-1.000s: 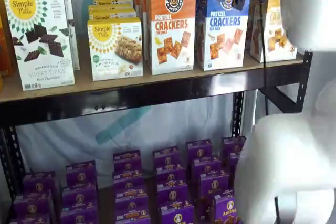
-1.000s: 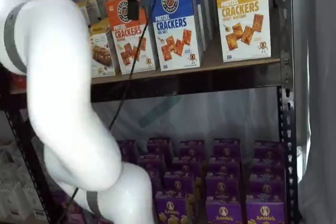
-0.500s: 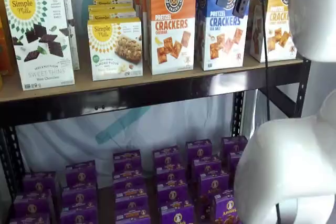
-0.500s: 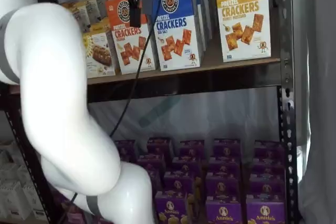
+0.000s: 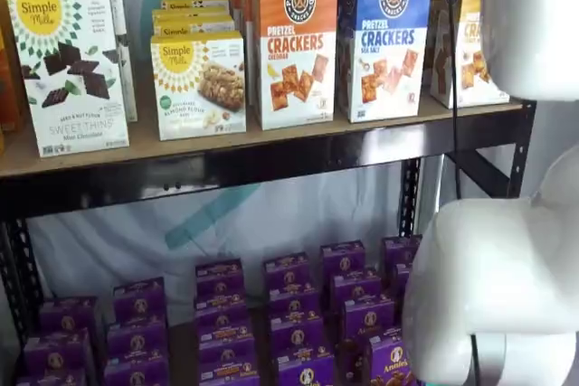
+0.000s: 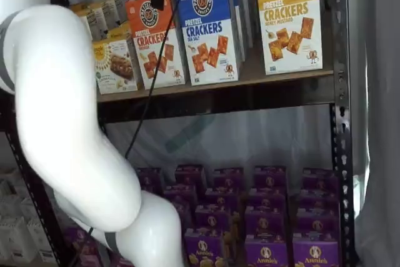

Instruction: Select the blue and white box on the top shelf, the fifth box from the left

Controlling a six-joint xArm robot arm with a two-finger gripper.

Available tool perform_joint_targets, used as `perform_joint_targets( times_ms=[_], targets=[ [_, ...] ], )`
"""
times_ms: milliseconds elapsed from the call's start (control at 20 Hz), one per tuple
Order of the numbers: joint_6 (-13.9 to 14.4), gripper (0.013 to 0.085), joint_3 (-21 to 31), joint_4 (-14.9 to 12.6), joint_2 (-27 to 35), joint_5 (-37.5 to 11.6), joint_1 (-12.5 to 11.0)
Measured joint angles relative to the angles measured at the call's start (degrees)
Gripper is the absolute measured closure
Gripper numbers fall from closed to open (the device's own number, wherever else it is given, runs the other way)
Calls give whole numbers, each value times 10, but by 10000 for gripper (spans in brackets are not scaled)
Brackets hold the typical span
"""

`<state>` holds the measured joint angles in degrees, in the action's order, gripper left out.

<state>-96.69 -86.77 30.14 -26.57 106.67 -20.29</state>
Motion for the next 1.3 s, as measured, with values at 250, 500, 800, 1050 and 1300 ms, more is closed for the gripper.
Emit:
perform_joint_targets(
  times_ms=[250,500,800,1050,1300],
  targets=[
    [0,130,36,14,-28,-120,3],
    [-6,130,34,-59,-12,-196,44],
    [-6,130,17,-103,24,-208,67],
    [-9,130,9,-112,45,-215,71],
    [-14,130,-2,-123,65,-217,72]
  ],
)
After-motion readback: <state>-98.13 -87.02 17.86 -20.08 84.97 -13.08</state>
